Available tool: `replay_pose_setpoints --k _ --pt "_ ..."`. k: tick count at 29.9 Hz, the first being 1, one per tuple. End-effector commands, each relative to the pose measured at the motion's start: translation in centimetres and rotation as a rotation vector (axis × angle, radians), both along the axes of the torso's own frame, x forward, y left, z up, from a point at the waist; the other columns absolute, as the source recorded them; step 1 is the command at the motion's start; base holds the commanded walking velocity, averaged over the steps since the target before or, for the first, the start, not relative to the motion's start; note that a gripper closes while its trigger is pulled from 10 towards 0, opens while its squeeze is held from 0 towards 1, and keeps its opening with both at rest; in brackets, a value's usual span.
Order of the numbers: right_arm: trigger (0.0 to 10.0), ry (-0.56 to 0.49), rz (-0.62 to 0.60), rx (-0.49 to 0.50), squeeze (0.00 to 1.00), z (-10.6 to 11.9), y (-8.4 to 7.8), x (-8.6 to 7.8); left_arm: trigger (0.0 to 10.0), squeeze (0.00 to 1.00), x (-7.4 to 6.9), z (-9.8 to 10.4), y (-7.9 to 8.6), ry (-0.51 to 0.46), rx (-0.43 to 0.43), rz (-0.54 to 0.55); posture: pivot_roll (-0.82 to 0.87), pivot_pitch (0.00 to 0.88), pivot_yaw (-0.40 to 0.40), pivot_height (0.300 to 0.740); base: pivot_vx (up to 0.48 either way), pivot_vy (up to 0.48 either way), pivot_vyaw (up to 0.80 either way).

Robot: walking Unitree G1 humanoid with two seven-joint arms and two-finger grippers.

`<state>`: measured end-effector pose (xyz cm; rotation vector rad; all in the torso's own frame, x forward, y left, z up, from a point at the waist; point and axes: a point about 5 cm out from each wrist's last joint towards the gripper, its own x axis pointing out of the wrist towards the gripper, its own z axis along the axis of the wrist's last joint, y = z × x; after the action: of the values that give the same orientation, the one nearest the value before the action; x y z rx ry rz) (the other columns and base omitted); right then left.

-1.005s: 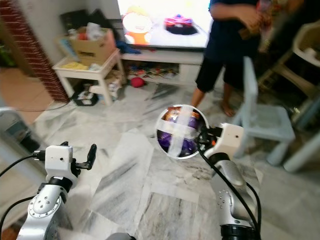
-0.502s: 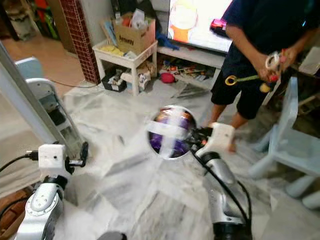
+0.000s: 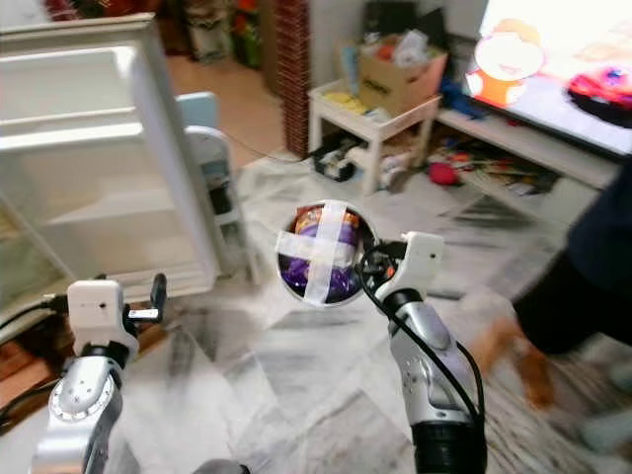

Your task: Restocking fridge

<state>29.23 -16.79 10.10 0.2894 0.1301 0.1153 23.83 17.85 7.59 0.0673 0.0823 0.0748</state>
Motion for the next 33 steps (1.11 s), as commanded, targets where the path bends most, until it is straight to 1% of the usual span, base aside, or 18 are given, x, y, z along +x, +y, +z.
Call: replay_pose_setpoints --k 1,5,9,14,16,23,27,33 --pt "10.0 -0.04 0.006 0.012 0.0 0.72 0.41 0.3 10.0 0.0 -0.04 0.15 0.69 -0.005 0.022 0.024 0.1 0.0 -0.029 0.74 0.0 0.0 0.8" --pt "10.0 -0.039 0.007 0.015 0.0 0.55 0.48 0.27 10.0 0.0 -0.19 0.14 0.55 -0.003 0.026 0.046 0.1 0.0 -0.027 0.74 0.0 0.0 0.8" --pt "10.0 -0.035 0.005 0.016 0.0 0.4 0.53 0.27 10.0 0.0 -0.18 0.13 0.31 -0.009 0.01 0.034 0.11 0.0 -0.023 0.74 0.0 0.0 0.8" --pt "10.0 -0.03 0.003 0.019 0.0 0.25 0.55 0.15 10.0 0.0 -0.23 0.03 0.4 0.005 -0.007 0.023 0.11 0.0 -0.016 0.74 0.0 0.0 0.8" --pt "10.0 -0.029 0.003 0.023 0.0 0.21 0.58 0.14 10.0 0.0 -0.21 0.08 0.47 0.006 0.012 0.02 0.11 0.0 -0.017 0.74 0.0 0.0 0.8" --pt "10.0 -0.03 -0.004 0.044 0.0 0.22 0.54 0.23 10.0 0.0 -0.15 0.01 0.45 0.013 -0.003 0.044 0.11 0.0 -0.017 0.74 0.0 0.0 0.8" --pt "10.0 -0.006 -0.027 0.063 0.0 -0.11 0.28 0.19 10.0 0.0 -0.11 -0.01 0.43 0.025 -0.004 0.041 0.1 0.0 -0.012 0.74 0.0 0.441 0.0" --pt "10.0 0.001 -0.022 0.068 0.0 -0.28 0.42 0.07 10.0 0.0 0.1 0.16 0.55 0.023 0.0 0.034 0.1 0.0 -0.009 0.74 0.0 0.48 0.0"
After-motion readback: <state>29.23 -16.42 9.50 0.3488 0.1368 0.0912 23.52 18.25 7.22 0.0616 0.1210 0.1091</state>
